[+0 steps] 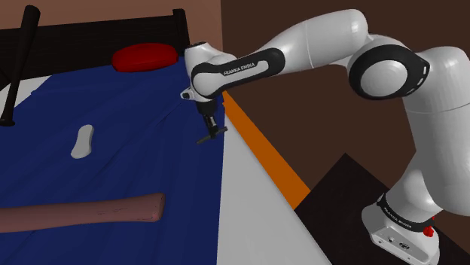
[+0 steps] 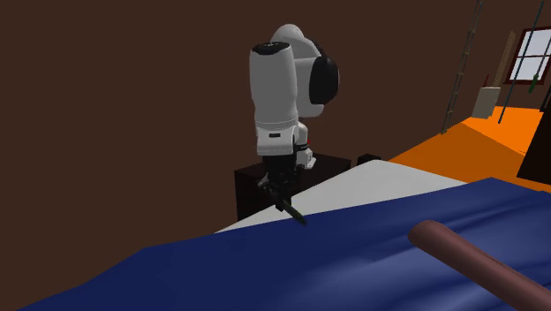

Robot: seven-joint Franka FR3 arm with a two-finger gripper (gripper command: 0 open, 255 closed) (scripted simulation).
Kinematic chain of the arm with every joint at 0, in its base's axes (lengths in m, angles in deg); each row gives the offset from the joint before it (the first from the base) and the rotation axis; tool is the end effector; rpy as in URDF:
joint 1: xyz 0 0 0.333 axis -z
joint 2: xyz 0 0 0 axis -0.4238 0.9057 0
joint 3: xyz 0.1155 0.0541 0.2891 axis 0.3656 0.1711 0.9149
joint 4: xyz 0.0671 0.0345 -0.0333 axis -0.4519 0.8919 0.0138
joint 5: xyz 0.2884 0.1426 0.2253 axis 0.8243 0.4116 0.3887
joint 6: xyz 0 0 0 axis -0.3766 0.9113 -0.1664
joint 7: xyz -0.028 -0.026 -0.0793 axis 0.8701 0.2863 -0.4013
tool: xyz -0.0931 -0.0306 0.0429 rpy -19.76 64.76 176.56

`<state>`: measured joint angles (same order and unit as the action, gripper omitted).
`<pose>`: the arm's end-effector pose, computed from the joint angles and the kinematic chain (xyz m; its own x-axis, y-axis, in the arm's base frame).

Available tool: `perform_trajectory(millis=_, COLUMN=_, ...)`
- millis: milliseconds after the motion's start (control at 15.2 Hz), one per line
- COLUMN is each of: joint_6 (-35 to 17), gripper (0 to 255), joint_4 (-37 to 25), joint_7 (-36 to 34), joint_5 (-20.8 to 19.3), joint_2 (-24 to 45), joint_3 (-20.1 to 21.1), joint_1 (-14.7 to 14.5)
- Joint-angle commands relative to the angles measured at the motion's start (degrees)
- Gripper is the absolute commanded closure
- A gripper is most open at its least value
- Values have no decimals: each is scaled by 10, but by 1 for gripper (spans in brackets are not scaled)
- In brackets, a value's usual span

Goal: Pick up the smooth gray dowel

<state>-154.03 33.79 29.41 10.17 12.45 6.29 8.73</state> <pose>0.6580 0.2765 0.3494 0.2980 0.9544 -0.0207 0.9461 -0.2981 -0.1262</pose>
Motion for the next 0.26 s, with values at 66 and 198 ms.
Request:
perform_trajectory(millis=66, joint_6=19, gripper=255, joint_4=-13, joint_7=0, joint_5=1, joint_2=-6, joint_3=0, joint_1=0)
perform_trajectory(millis=198, joint_6=20, gripper=255, joint_4=-13, joint_7=0, joint_5=1, joint_2=-7, joint_3=1, joint_1=0)
